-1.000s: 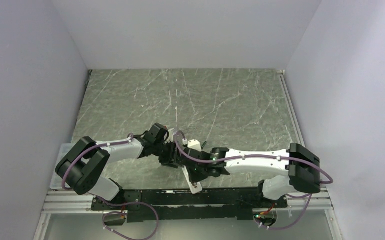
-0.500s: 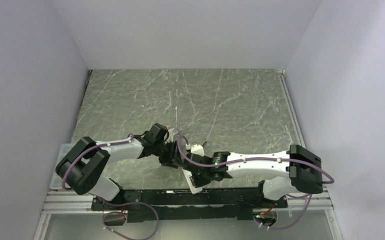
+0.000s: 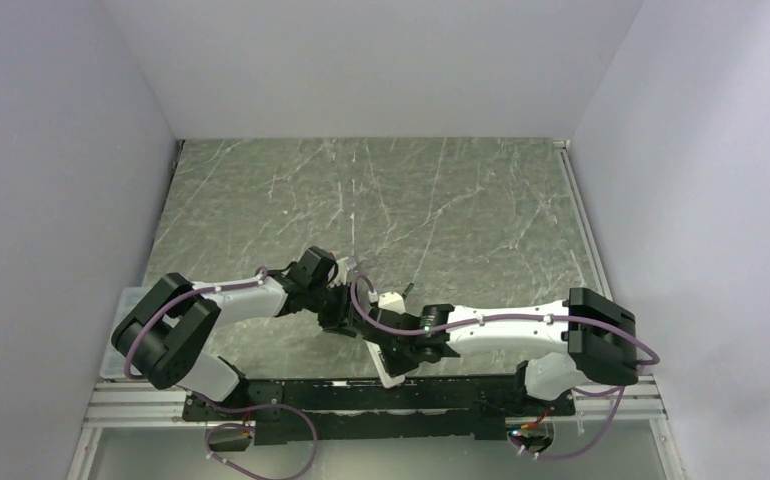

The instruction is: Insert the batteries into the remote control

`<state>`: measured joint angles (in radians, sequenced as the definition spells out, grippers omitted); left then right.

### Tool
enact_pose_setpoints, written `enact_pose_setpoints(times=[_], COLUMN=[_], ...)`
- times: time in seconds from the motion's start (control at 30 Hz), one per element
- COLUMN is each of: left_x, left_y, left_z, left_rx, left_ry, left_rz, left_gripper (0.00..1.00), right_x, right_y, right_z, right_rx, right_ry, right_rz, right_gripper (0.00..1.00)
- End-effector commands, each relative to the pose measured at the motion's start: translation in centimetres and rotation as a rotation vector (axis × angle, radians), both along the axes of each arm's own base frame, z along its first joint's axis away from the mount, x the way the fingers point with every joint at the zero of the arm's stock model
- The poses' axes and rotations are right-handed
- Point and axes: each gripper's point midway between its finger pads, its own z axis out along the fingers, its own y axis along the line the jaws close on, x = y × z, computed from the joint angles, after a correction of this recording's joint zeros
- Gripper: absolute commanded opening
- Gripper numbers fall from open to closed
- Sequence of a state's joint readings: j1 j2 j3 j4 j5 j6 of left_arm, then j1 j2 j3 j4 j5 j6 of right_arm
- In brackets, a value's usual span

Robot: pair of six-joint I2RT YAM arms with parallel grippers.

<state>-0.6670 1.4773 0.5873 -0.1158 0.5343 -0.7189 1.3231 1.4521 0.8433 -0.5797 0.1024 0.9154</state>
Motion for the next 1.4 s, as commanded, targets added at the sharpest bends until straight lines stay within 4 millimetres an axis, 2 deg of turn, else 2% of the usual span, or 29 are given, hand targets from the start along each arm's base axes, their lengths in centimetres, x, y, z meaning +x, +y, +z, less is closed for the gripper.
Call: enact_pose_setpoints(times=[0.0,0.33,0.97,1.23,1.37], left_x=[0.6,0.3,0.1,0.2,0.6], left_y=[-0.8,-0.8,-0.7,-0.2,-0.1], left_z=[0.8,0.6,0.8,1.0,1.5], left_rx=[-0.038,-0.047,-0.049,-0.021,-0.003], left_ry=[-0.023,-0.011,-0.016,-0.033,-0.054], left_rz=[-0.013,-0.019,-0.020,-0.020,-0.027], left_gripper=[0.47,0.46,0.46,0.46,0.46], right_x=[0.3,1.1,2.5,3.7,4.6], right_y=[0.5,0.5,1.7,1.2,0.8], right_z=[-0.3,-0.8,-1.0,1.7,3.8], right_rx=[0.011,0.015,0.032,0.019,0.016], right_ry=[-0.012,-0.019,-0.029,-0.099,-0.152], right_rz=[0.015,0.007,0.020,0.004,-0.007], right_gripper=[0.12,0.11,0.10,0.11,0.17])
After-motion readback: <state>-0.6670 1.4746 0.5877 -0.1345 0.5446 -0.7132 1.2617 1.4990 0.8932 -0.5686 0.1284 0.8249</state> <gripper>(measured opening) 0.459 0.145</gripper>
